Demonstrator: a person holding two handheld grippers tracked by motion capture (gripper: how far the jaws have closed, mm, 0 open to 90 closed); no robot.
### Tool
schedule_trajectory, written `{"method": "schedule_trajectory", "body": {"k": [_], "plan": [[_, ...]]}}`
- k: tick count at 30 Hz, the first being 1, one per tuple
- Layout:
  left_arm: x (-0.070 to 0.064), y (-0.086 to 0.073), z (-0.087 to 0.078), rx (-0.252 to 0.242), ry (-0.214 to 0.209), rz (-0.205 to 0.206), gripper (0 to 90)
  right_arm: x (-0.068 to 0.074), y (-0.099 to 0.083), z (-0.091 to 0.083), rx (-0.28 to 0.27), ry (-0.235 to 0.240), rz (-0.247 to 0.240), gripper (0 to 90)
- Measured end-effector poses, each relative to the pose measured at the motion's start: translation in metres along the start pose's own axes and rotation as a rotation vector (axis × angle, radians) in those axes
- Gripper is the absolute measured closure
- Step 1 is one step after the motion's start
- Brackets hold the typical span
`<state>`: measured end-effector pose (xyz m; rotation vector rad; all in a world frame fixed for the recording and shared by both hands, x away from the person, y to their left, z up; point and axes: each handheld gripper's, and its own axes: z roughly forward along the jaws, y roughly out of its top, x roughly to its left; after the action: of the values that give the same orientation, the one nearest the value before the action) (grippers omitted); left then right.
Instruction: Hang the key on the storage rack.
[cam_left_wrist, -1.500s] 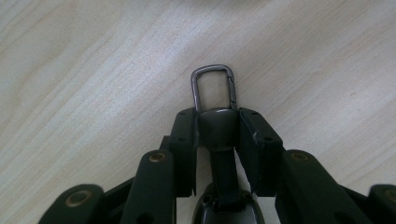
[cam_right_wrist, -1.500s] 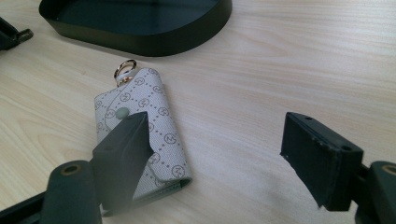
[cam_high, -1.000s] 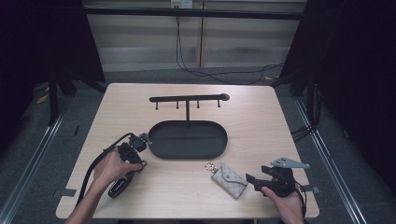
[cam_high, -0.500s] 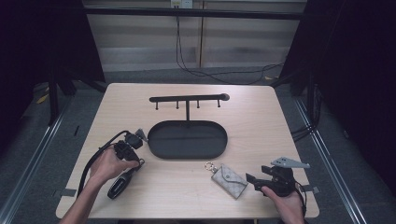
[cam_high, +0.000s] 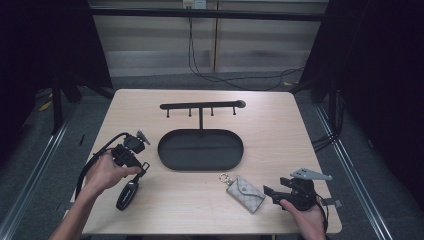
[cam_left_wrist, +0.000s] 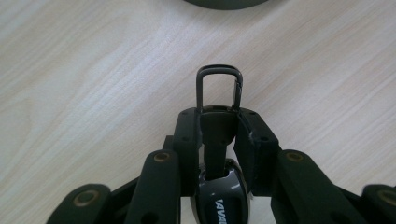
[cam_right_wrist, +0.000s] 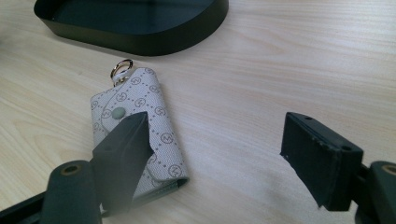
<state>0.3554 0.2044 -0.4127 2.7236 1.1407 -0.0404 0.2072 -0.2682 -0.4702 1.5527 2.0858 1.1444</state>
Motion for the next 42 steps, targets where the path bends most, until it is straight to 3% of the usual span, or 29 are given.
{"method": "schedule_trajectory", "body": {"k": [9,21,24,42], "plan": [[-0.002,-0.001,-0.023,-0.025,0.017,0.035,70.9,0.001,0.0,0.0,0.003,-0.004,-0.002,23.7],[-0.004,-0.001,-0.046,-0.055,0.046,0.033,70.9,0.001,0.0,0.0,0.003,0.0,0.0,23.8],[-0.004,0.0,-0.049,-0.07,0.027,0.025,70.8,0.0,0.0,0.0,0.0,0.0,-0.002,23.8],[-0.008,0.009,-0.074,-0.108,0.044,0.027,70.8,0.0,0.0,0.0,-0.001,0.001,0.003,23.8]]}}
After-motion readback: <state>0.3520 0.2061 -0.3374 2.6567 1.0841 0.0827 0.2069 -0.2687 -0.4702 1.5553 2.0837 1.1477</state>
